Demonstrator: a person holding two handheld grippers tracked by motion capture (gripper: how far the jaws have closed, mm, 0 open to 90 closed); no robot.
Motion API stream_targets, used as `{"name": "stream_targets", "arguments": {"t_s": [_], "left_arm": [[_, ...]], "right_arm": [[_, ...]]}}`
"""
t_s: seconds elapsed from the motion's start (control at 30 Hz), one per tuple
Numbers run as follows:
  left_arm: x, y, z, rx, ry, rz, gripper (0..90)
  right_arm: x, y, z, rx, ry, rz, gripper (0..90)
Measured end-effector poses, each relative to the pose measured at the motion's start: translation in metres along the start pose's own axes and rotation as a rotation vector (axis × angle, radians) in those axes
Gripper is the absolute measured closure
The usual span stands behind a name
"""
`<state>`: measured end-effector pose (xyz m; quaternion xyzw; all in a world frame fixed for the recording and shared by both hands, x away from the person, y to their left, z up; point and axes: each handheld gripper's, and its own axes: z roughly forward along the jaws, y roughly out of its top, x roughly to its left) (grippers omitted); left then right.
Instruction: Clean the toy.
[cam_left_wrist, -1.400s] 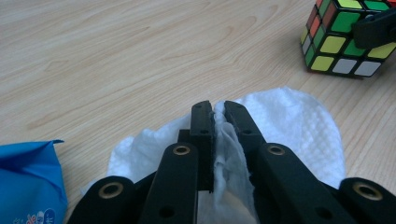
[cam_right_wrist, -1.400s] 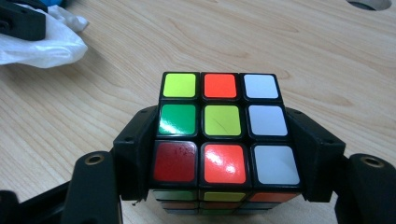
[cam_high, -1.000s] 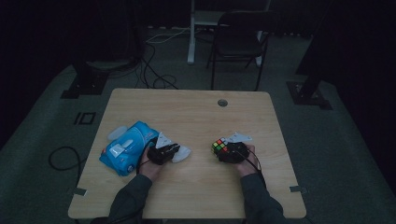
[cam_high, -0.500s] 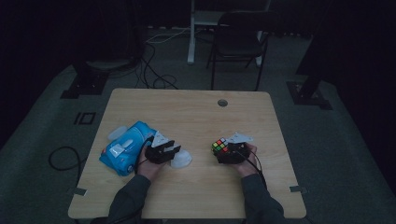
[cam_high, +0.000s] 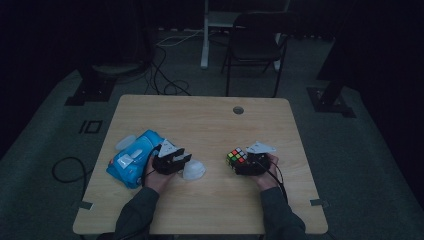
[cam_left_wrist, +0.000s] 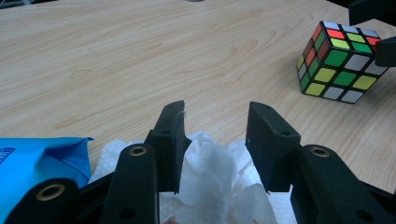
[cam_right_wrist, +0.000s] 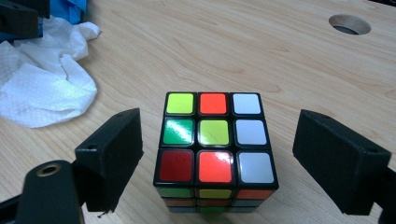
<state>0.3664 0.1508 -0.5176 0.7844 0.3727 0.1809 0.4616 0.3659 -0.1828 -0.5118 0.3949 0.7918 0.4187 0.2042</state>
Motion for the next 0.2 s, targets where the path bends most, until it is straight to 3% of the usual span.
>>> {"name": "stream_targets", "arguments": {"t_s": [0.2], "left_arm": [[0.0003, -0.0012, -0.0002, 0.005, 0.011, -0.006, 58.7]], "right_arm": [[-0.0021, 0.0000, -0.0024, -0.008, 0.000, 0.004, 16.0]]}}
